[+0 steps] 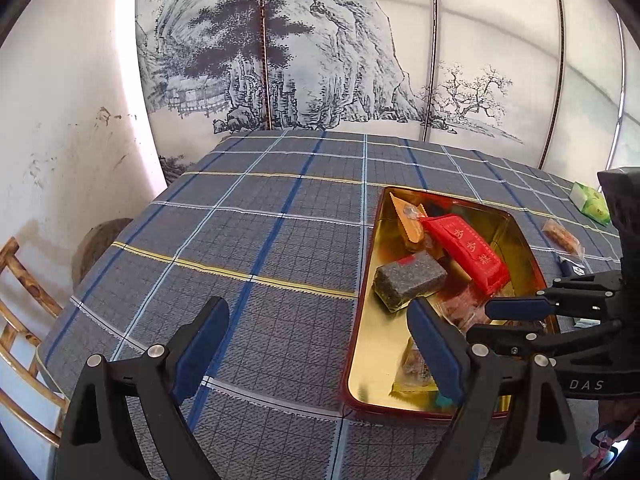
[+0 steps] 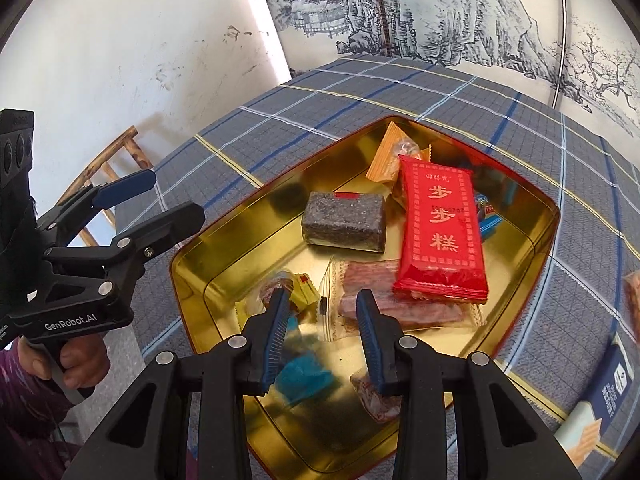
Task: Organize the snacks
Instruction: 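Drop the blue candy into the tin by opening the right gripper, then move both open grippers away from the tin toward the cracker pack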
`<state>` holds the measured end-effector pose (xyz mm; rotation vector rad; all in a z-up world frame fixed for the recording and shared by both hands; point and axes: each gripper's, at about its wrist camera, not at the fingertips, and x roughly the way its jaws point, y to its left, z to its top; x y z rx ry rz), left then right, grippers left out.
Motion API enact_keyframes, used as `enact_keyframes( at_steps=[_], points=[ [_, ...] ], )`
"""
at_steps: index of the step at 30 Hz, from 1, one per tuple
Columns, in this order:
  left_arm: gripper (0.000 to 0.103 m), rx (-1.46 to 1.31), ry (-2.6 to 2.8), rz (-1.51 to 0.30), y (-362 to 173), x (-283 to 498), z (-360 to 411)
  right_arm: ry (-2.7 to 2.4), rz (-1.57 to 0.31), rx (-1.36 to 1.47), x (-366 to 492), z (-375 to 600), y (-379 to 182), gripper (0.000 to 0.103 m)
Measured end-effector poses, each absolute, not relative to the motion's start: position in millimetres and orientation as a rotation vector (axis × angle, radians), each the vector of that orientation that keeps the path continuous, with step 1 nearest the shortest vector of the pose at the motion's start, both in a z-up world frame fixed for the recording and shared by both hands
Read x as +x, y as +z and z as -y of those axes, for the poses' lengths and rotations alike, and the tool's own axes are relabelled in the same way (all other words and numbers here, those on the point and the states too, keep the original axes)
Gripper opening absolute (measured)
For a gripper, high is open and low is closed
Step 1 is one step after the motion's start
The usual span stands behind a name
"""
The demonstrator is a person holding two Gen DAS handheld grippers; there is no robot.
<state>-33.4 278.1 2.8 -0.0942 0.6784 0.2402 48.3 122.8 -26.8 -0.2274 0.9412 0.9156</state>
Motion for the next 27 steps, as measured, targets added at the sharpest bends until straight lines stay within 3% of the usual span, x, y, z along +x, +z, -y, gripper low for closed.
enact_keyframes(
  at_steps=[17,27],
  points=[
    [0.088,-0.096,0.244,-0.688,0,-33,-281,0.938,-0.945,-0.208,42,-128,-29,0.037],
    [0.088,-0.064,0.234,-0.688,2,-35,-270,0.942,-0.913,-0.163,39,-114,-21,0.054]
  ],
)
